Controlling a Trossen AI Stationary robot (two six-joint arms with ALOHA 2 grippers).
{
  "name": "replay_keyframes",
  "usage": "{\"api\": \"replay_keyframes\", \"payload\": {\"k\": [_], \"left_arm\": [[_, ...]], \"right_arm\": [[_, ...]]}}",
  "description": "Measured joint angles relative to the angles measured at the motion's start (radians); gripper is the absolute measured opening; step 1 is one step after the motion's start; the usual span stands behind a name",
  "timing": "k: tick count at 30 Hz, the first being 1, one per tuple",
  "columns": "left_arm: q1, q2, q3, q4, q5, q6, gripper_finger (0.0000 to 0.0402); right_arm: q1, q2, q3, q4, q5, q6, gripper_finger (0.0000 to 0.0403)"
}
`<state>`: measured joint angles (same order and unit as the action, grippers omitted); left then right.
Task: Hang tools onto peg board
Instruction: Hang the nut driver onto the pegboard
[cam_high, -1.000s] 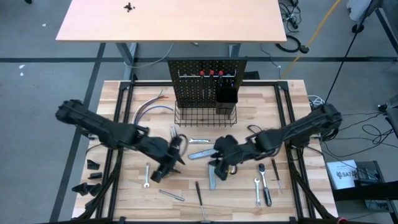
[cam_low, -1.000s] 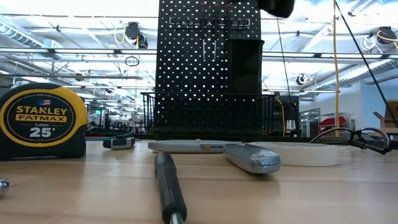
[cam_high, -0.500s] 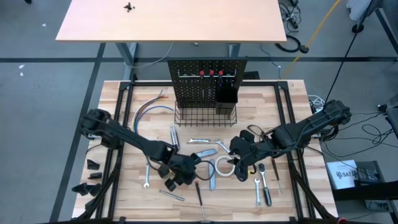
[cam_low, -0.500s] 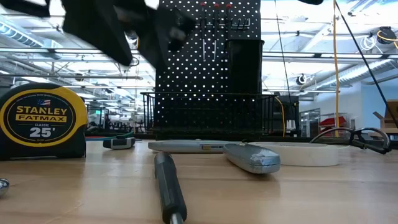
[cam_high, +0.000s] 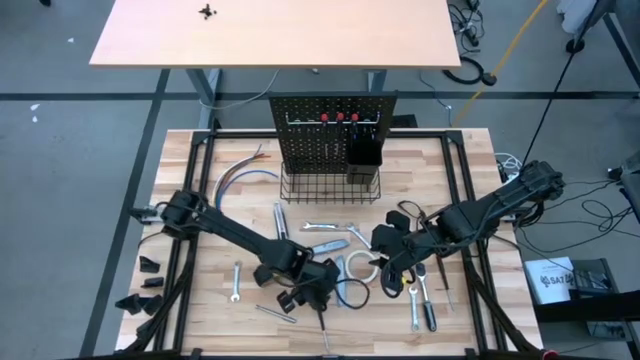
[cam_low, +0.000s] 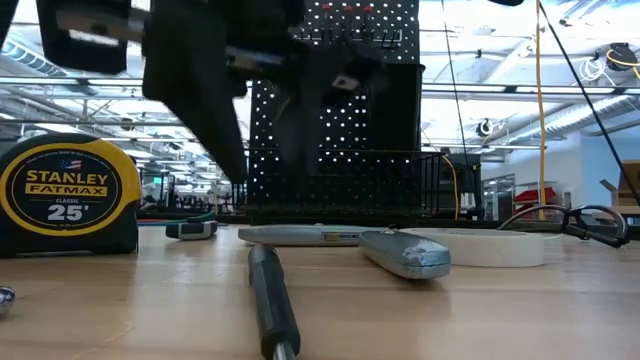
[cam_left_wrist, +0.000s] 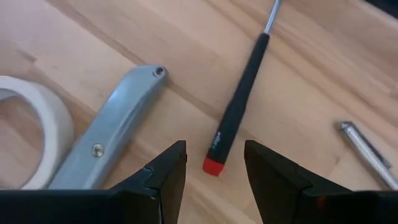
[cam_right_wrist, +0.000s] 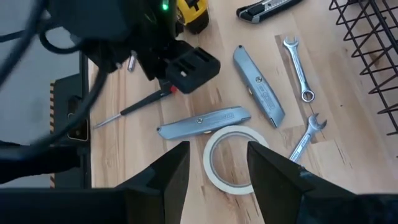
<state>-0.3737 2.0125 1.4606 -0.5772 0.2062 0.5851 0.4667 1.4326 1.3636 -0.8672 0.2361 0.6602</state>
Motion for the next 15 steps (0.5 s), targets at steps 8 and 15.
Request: {"api": "replay_keyframes", "payload": {"k": [8,15], "left_arm": [[-0.009,0.078,0.015,-0.005,-0.022,0.036,0.0166],[-0.037,0.098,0.015,-0.006,-0.116,0.135,0.0145]], "right_arm": [[0.001,0.0,0.0,-0.002,-0.002,-0.011,0.0155],[0.001,0.001,0.0,-0.003,-0.002,-0.017,0.0155]]}}
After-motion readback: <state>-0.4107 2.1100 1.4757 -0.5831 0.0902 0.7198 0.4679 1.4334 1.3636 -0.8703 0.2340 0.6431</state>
